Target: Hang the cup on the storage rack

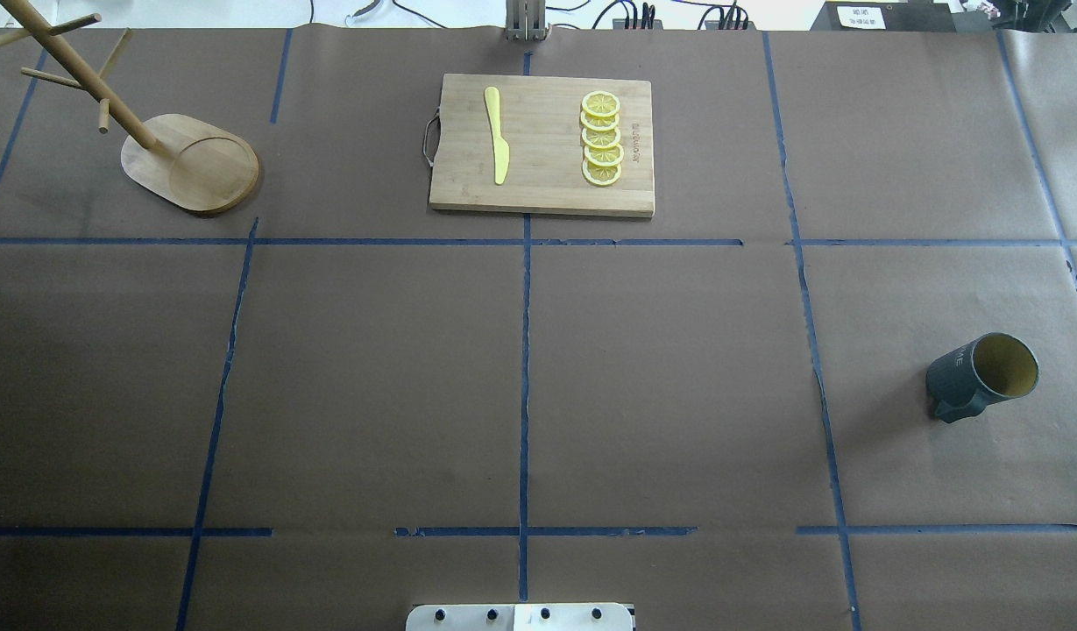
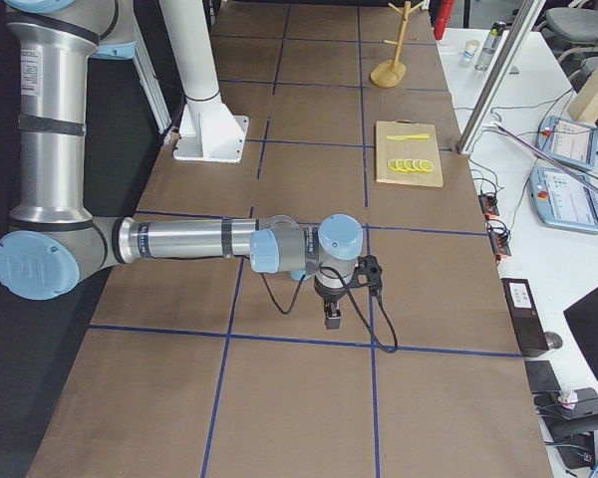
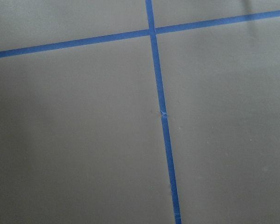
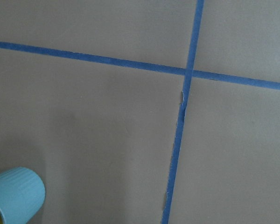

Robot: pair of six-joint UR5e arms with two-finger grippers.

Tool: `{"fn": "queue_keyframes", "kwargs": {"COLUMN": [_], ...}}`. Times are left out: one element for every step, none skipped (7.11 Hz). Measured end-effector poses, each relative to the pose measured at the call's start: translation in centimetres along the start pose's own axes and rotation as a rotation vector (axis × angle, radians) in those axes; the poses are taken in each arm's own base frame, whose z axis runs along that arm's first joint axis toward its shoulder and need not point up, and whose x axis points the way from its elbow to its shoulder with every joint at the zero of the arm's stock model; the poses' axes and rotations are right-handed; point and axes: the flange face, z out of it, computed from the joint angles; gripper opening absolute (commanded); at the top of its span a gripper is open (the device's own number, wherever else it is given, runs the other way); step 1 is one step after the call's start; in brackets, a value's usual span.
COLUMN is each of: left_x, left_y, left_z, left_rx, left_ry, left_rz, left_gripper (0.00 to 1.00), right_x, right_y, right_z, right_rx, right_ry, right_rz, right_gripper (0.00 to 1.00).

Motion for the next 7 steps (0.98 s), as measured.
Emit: {"fn": "queue_keyframes", "kwargs": {"left_x": [0.1,0.1,0.1,0.1,0.1,0.1,0.1], "left_y": [0.0,0.0,0.0,0.0,0.0,0.0,0.0], "left_z": [0.0,0.0,0.0,0.0,0.0,0.0,0.0], "left_rx": [0.001,0.001,0.001,0.001,0.001,0.001,0.001], "left_ry": [0.000,0.000,0.000,0.000,0.000,0.000,0.000], "left_rz": [0.000,-0.002,-0.002,-0.002,-0.002,-0.002,-0.002], "left_gripper": [1.00,1.00,1.00,1.00,1.00,1.00,1.00], "right_x": [-2.1,-4.9,-7.4,-9.0,-10.5,-12.1,-13.1], "right_y": [0.8,1.8,2.8,3.5,3.6,3.6,3.5], "right_z": [0.3,0.4,0.5,0.8,1.5,2.6,3.8], "right_rx": [0.000,-0.007,-0.019,-0.034,-0.053,-0.058,-0.043], "right_ry": [-0.005,-0.009,-0.014,-0.020,-0.024,-0.029,-0.042], "right_rz": [-0.009,0.004,0.013,0.025,0.074,0.142,0.183], "right_gripper": [1.00,0.98,0.98,0.93,0.92,0.88,0.89]}}
